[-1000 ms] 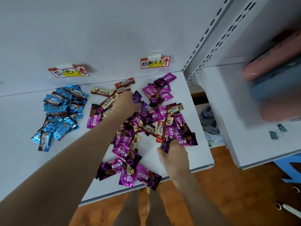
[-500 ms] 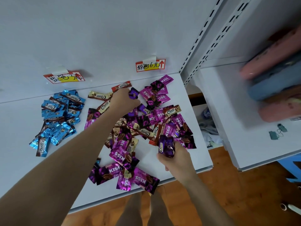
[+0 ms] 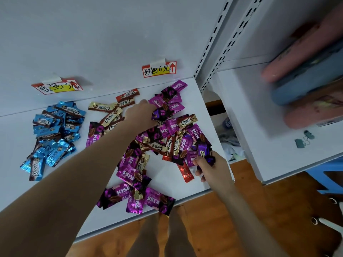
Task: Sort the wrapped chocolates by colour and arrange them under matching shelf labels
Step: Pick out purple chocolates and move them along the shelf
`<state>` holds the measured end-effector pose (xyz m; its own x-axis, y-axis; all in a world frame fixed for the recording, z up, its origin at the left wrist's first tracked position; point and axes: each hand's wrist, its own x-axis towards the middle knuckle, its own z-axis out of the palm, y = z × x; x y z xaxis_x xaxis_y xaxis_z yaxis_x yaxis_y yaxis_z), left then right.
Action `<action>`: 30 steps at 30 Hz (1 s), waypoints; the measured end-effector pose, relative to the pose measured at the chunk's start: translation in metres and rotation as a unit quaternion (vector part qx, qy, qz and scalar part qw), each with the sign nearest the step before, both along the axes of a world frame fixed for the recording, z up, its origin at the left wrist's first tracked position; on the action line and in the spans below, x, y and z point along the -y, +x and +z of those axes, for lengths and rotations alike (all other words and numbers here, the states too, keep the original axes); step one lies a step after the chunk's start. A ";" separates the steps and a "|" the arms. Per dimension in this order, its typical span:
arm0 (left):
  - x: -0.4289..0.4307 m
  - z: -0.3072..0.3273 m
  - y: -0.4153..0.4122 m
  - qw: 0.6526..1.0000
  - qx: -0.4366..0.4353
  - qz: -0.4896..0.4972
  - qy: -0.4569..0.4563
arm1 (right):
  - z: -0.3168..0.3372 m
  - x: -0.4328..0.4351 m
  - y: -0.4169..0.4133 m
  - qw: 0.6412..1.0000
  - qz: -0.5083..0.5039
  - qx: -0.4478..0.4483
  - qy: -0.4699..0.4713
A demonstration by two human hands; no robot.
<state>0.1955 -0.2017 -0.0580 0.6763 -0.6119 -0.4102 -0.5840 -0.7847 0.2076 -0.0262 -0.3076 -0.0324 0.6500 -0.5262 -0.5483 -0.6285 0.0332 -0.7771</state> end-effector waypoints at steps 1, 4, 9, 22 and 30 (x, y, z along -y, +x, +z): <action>0.000 0.000 -0.001 1.000 0.010 -0.007 0.003 | -0.002 0.001 0.000 1.000 0.003 0.003 -0.011; 0.000 0.000 -0.002 0.999 0.033 -0.023 0.012 | -0.007 0.005 0.005 0.999 0.019 -0.003 -0.035; 0.005 0.002 0.002 0.998 0.029 -0.036 0.030 | -0.013 0.009 0.013 0.999 0.033 -0.005 -0.024; -0.014 0.014 0.000 0.989 -0.051 0.110 -0.080 | -0.028 0.043 0.038 0.949 0.182 -0.053 -0.250; -0.053 0.053 -0.060 0.870 -0.092 0.369 -0.314 | -0.033 0.040 0.043 0.892 0.305 -0.096 -0.321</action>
<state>0.1351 -0.1484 -0.0051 0.9379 -0.1824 -0.2950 0.1188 -0.6303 0.7672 0.0172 -0.3477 -0.0654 0.8486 -0.3531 -0.3939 -0.5020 -0.7722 -0.3895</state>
